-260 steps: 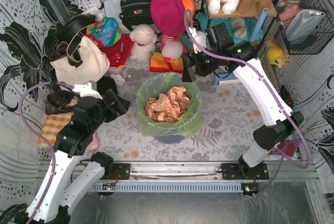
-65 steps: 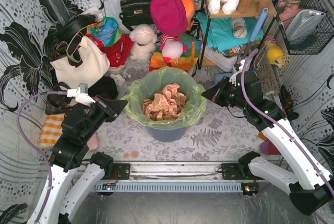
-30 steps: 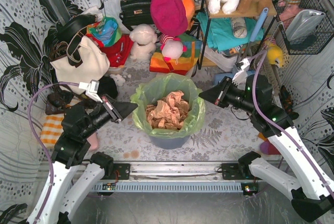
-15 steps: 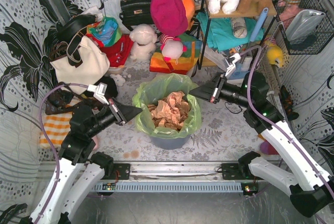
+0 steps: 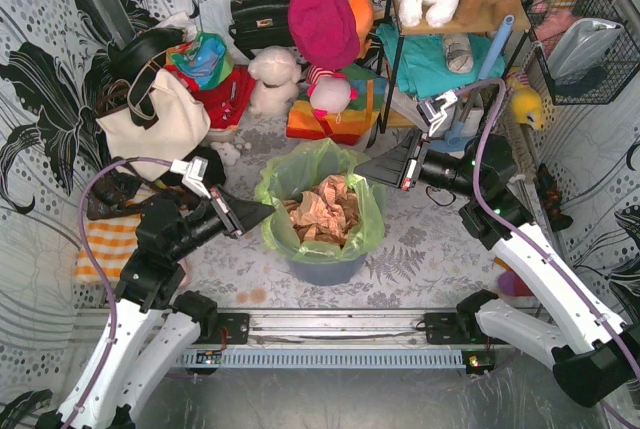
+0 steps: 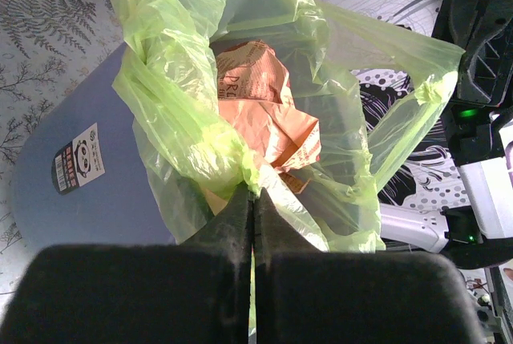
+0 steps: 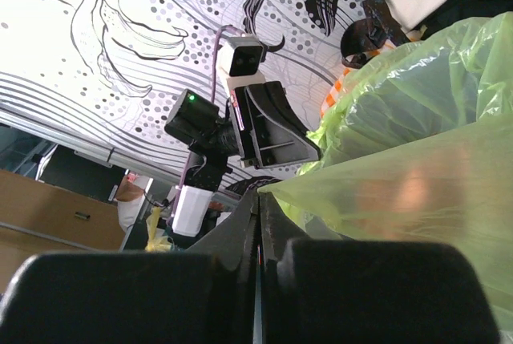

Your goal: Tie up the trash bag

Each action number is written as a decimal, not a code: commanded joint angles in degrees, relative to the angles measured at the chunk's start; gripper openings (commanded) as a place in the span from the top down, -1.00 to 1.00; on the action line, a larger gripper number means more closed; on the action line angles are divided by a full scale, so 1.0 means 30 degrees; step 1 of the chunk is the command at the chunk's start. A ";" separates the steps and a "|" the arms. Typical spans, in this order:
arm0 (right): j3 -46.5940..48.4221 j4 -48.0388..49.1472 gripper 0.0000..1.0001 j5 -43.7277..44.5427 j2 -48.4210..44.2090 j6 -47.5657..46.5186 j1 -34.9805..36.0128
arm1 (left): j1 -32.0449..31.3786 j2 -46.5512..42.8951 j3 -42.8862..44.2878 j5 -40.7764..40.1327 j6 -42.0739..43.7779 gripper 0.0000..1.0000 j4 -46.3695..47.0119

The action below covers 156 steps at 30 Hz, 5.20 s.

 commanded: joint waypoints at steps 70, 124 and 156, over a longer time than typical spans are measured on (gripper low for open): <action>0.3147 -0.2274 1.00 0.6878 -0.0340 -0.2201 0.0056 | -0.0055 0.5647 0.6541 0.1356 -0.2952 1.00 0.8236; 0.5963 0.1807 1.00 0.9643 0.7374 -0.4639 0.0123 | -0.0022 1.3512 1.1984 -0.3678 0.2976 1.00 0.5862; 0.4368 -0.0051 1.00 0.7707 0.0200 -0.5476 0.0368 | -0.0055 0.6580 0.8703 0.1704 0.0187 1.00 1.0519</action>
